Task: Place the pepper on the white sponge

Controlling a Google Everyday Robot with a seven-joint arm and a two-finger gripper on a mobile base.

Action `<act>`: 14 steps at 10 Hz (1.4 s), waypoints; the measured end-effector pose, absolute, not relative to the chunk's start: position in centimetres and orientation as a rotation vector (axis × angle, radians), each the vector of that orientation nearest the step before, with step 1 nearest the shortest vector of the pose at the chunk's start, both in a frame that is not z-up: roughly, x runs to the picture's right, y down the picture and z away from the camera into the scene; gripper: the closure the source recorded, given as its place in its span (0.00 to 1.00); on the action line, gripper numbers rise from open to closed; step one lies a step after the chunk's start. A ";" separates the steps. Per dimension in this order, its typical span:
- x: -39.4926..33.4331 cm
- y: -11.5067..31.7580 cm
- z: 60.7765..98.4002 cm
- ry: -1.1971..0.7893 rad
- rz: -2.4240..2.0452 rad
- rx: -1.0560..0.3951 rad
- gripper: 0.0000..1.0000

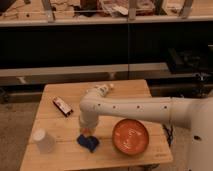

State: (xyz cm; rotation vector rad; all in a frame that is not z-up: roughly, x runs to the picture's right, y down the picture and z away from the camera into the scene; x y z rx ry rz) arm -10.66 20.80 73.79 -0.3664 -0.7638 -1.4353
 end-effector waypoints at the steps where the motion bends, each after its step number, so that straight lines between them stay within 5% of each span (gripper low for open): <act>1: -10.7 20.9 73.8 -0.765 -1.432 -0.367 1.00; 14: -10.7 21.6 74.0 -0.762 -1.400 -0.369 1.00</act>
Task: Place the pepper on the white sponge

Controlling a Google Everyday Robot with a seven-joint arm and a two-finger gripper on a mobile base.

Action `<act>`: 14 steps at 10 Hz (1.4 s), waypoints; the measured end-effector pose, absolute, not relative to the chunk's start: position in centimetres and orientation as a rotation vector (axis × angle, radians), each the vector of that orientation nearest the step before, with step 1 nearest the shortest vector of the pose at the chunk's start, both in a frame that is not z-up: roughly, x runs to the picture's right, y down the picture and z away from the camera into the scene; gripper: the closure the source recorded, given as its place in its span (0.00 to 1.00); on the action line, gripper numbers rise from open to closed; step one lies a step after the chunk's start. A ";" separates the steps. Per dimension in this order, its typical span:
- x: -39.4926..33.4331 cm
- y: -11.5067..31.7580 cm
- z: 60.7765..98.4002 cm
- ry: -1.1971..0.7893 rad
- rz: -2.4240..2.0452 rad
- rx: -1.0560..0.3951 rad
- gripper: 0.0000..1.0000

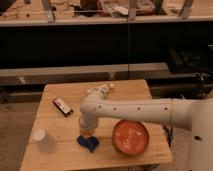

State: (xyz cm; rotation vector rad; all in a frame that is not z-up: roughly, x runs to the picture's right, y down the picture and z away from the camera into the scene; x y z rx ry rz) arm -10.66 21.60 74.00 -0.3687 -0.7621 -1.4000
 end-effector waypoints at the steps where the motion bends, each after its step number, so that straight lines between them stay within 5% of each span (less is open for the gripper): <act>1: -10.7 21.7 74.0 -0.762 -1.398 -0.369 1.00; 3: -10.7 21.8 74.0 -0.762 -1.394 -0.369 1.00; 7: -10.7 22.0 74.1 -0.764 -1.385 -0.370 0.78; 14: -10.7 22.4 74.1 -0.767 -1.373 -0.371 0.77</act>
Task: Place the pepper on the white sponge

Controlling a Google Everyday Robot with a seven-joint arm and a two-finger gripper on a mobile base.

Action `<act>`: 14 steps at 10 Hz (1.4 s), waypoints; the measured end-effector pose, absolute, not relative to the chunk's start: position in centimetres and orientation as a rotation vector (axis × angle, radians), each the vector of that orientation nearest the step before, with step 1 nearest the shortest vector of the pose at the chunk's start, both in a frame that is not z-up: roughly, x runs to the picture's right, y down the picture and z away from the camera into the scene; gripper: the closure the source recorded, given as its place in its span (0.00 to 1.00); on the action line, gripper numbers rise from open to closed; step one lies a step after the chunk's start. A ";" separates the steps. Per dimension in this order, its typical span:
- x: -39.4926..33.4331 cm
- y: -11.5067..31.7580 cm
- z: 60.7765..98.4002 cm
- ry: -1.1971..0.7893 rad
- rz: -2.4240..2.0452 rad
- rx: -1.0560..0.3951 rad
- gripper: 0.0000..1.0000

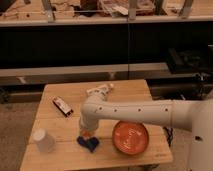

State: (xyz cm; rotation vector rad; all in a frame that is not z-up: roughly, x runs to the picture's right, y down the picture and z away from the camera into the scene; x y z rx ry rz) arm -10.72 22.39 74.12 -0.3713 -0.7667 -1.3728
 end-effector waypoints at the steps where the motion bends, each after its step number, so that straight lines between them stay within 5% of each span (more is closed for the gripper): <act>1: -10.7 22.4 74.1 -0.767 -1.372 -0.372 0.73; 4: -10.7 22.6 74.2 -0.769 -1.367 -0.372 0.48; 10: -10.7 23.0 74.3 -0.770 -1.358 -0.376 0.46; 14: -10.7 23.2 74.3 -0.772 -1.354 -0.380 0.27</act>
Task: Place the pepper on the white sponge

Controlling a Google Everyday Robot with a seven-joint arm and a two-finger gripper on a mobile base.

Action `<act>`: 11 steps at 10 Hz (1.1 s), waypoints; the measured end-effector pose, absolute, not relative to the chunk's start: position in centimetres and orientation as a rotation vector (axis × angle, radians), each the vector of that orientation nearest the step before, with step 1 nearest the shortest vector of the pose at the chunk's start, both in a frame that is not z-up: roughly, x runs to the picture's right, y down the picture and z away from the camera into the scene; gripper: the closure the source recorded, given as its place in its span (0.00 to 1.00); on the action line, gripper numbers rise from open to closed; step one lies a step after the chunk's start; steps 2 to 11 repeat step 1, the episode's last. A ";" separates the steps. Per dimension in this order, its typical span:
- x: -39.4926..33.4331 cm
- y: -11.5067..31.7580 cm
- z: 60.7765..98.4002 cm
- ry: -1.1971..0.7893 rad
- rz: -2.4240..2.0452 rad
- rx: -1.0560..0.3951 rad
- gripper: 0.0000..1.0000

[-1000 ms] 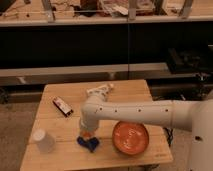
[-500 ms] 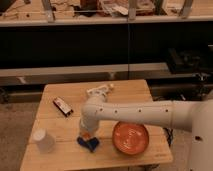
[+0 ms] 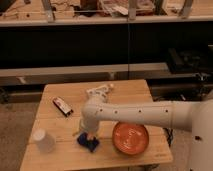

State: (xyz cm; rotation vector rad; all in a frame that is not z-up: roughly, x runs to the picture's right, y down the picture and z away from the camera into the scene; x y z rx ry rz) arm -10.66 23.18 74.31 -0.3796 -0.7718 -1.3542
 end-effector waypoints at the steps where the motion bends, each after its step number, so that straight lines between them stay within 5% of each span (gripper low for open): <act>1: -10.7 23.2 74.3 -0.774 -1.352 -0.380 0.23; 11: -10.7 23.2 74.3 -0.774 -1.352 -0.380 0.23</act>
